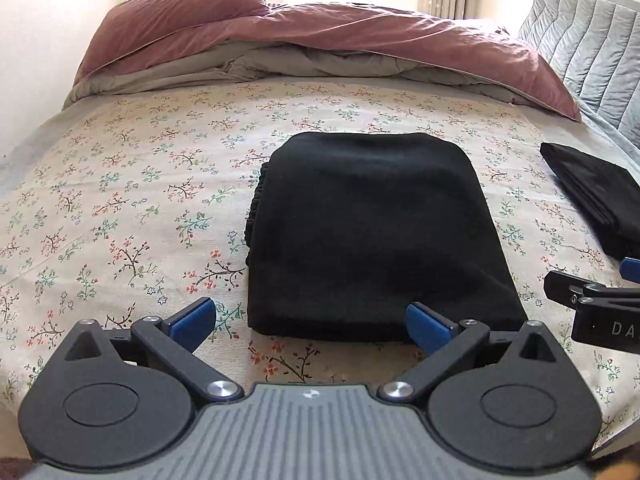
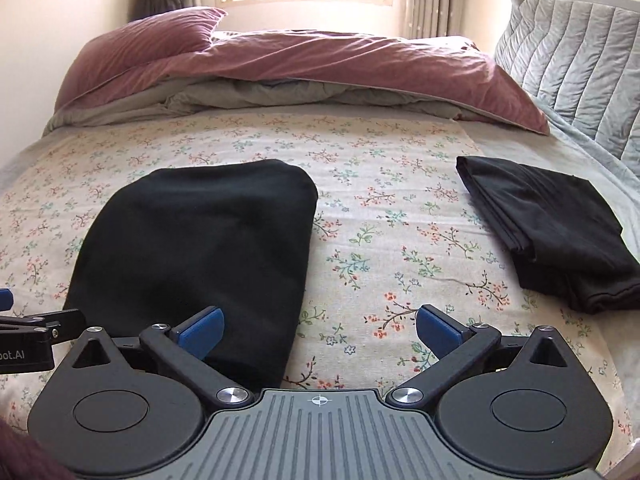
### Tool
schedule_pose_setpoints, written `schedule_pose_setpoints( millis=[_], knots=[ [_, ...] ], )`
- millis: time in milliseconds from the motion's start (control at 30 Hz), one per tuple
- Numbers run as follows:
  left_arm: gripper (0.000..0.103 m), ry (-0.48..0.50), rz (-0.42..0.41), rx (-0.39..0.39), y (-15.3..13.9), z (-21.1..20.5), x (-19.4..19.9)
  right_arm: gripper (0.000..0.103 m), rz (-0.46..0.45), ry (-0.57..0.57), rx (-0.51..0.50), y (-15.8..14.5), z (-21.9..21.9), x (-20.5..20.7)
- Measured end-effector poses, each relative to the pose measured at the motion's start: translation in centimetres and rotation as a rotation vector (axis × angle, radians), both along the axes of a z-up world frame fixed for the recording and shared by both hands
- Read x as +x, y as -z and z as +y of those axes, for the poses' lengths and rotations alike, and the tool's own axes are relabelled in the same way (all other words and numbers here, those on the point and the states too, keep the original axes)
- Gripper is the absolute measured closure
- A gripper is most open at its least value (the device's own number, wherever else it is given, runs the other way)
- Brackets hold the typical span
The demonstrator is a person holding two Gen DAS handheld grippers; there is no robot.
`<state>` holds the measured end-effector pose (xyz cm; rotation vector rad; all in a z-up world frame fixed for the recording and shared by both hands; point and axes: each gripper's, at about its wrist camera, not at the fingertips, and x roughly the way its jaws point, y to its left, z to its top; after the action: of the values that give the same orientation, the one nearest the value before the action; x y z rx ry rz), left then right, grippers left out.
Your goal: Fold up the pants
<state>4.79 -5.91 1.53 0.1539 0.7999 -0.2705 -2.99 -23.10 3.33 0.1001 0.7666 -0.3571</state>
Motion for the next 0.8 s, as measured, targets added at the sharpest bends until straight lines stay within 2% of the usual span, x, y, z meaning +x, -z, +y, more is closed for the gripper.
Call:
schedule_pose_setpoints(
  millis=[300,800],
  knots=[
    [0.0,-0.018,-0.007,0.037,0.7,-0.2,0.0,0.0,0.053,-0.049,-0.062,1.8,2.2,1.0],
    [0.0,-0.001,-0.017,0.054,0.8,-0.1,-0.5,0.0,0.068,-0.032,-0.042,2.5,2.1,1.5]
  ],
)
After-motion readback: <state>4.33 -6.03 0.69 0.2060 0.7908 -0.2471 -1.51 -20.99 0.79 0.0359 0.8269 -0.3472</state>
